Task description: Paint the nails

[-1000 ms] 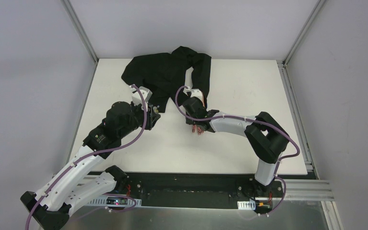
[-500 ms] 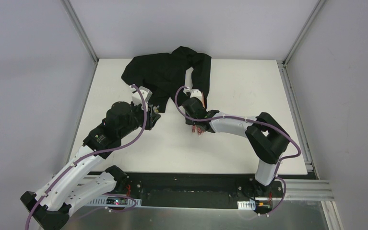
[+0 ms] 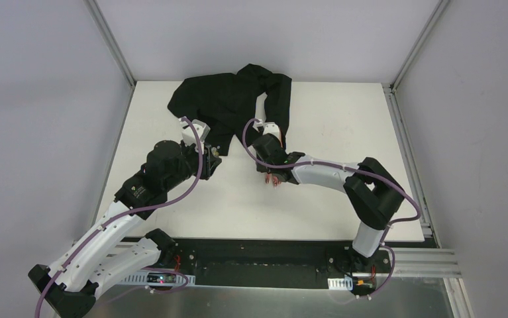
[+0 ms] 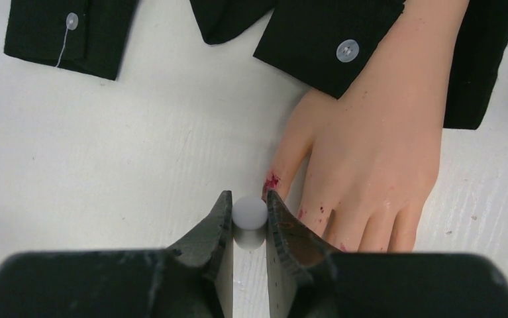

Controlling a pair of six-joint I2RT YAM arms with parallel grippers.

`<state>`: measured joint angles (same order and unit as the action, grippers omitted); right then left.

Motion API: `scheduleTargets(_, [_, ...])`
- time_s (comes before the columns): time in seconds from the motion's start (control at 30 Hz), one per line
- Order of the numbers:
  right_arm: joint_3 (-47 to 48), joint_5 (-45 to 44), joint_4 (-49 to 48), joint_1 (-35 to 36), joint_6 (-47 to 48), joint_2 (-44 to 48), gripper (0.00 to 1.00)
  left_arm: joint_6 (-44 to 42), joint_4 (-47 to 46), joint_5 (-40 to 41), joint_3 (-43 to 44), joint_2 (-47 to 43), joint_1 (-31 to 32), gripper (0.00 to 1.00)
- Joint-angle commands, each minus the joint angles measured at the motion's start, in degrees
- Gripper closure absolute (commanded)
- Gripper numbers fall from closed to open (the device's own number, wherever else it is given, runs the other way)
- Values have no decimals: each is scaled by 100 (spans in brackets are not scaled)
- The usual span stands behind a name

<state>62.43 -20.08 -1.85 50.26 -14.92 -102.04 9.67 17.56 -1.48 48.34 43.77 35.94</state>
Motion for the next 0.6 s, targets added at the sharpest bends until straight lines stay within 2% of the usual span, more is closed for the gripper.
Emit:
scheduleTargets(0.0, [-74,4,53,46,-29,469,100,-7,-121,-115,238,-23,-26,100])
scheduleTargets(0.23, [-306,185,-5,40,-157,1045,100,-105,-129,-159,229,-53,-26,100])
scheduleTargets(0.43, [-127,330,773,45,-22,1608,100,-159,-138,-494,255,-49,-26,100])
scheduleTargets(0.57, [-119,394,1140,40,92,2140,100,-303,-139,-988,302,-10,-26,100])
